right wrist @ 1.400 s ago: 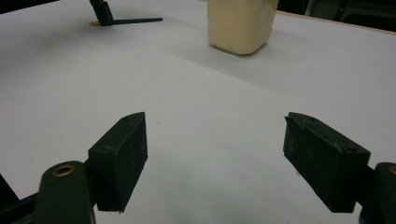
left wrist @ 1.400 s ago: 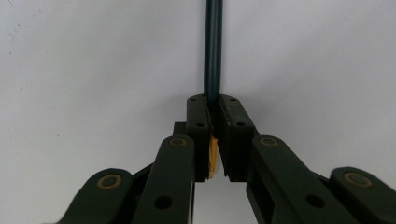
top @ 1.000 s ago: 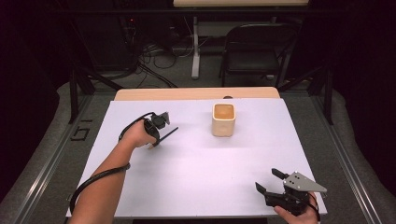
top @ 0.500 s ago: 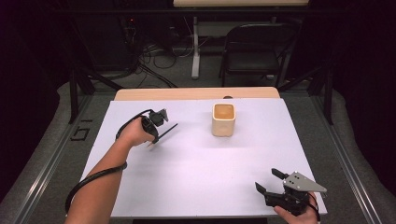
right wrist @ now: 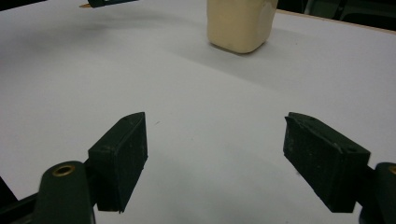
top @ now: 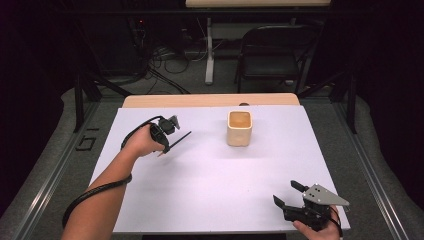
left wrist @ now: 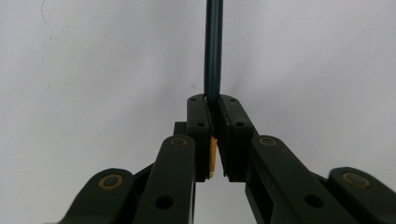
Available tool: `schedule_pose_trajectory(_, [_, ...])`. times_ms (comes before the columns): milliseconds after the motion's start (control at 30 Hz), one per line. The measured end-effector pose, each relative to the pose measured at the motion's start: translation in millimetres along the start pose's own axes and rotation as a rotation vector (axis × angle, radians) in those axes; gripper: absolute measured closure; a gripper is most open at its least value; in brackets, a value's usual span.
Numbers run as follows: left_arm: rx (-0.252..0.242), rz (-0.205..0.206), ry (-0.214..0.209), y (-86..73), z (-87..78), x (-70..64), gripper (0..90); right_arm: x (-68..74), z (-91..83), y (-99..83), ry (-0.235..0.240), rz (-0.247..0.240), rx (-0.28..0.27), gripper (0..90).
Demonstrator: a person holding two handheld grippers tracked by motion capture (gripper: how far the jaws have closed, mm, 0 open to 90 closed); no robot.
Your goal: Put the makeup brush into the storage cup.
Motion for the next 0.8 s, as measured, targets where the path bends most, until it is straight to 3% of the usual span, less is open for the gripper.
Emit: schedule_pose_trajectory(800, [-0.043, 0.064, -0.016, -1.5, -28.8, -26.8, 84.3, 1.8, 4.4, 0.7, -0.008, -0.024, 0.013, 22.1])
Point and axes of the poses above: each handheld gripper's, and its own axes: z roughly forward along the jaws, y roughly out of its top, x roughly to its left, the point moved 6 cm from there along z, roughly forward along the jaws, and after that the axes turned 10 degrees about y, right-handed, at the moved point
